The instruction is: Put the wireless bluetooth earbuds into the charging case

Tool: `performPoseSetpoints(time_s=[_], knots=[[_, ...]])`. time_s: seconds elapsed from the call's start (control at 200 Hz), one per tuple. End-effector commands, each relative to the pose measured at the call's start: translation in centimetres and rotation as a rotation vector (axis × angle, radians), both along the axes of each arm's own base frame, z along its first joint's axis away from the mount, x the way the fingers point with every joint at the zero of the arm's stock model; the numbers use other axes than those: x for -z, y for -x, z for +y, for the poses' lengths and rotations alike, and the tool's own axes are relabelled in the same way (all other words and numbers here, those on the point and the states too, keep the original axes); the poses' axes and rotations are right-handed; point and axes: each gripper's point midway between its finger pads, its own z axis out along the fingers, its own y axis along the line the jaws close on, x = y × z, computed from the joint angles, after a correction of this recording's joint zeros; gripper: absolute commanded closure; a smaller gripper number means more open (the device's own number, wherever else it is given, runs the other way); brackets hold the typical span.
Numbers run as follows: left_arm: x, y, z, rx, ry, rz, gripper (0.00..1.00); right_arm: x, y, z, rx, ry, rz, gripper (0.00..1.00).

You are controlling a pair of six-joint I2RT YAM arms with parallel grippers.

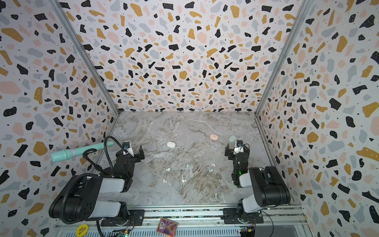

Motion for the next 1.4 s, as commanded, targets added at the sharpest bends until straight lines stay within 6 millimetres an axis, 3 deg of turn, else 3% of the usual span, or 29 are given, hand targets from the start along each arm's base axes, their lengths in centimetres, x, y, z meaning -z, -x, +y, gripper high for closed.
performPoseSetpoints(time_s=[0.0, 1.026, 1.101, 1.237, 1.397], knots=[[-1.5, -0.1, 0.3, -0.016, 0.007, -0.065, 0.00, -0.6, 0.0, -0.1, 0.008, -0.011, -0.024, 0.01], [-1.6, -0.1, 0.3, -0.016, 0.006, -0.067, 0.00, -0.6, 0.0, -0.1, 0.006, -0.015, -0.025, 0.01], [-2.5, -0.8, 0.1, -0.002, 0.006, -0.079, 0.00, -1.2, -0.1, -0.5, 0.031, -0.030, -0.026, 0.01], [-3.1, -3.5, -0.4, 0.007, -0.006, 0.124, 0.00, -3.4, -1.2, -0.7, 0.069, -0.023, 0.032, 0.01], [-5.0, -3.2, -0.9, 0.012, 0.026, 0.153, 0.00, -5.0, -2.3, -0.9, 0.102, -0.064, 0.194, 0.01]])
